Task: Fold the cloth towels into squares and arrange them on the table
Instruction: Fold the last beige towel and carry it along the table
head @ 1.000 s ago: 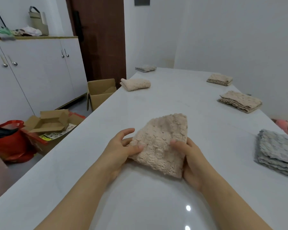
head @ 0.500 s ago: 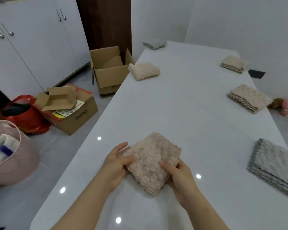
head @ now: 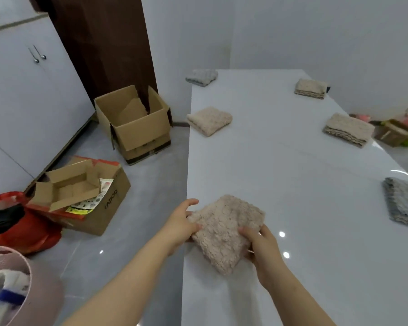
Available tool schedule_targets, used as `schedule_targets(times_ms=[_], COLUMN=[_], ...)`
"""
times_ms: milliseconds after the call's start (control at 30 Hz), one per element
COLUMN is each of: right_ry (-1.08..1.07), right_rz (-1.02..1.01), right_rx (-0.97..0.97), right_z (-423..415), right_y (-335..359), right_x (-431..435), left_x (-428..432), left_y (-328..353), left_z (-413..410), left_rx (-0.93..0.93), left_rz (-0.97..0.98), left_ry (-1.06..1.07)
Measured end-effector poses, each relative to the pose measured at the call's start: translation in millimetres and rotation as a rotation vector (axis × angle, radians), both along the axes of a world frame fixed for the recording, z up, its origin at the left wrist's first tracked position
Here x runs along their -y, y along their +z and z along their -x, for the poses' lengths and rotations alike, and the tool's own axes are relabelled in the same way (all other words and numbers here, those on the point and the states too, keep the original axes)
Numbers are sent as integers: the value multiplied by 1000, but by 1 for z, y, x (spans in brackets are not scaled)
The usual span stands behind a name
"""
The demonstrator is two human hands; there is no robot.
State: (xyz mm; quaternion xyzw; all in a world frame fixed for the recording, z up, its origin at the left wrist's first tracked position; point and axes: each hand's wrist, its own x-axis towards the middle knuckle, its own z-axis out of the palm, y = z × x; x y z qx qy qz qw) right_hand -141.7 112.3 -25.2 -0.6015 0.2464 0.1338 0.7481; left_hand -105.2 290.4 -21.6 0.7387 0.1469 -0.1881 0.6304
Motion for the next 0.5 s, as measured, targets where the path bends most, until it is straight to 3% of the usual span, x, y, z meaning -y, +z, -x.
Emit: schedule_targets(times_ms=[267, 500], right_ry=[-41, -73], right_rz=[58, 140], right_rx=[-45, -131], right_z=[-18, -30], right_y=[-5, -23], right_x=[-30, -30], left_x=[-31, -38], left_y=[-2, -27], left_z=[-52, -63], left_rx=[178, 76], left_rz=[-197, -276], left_ry=[-79, -49])
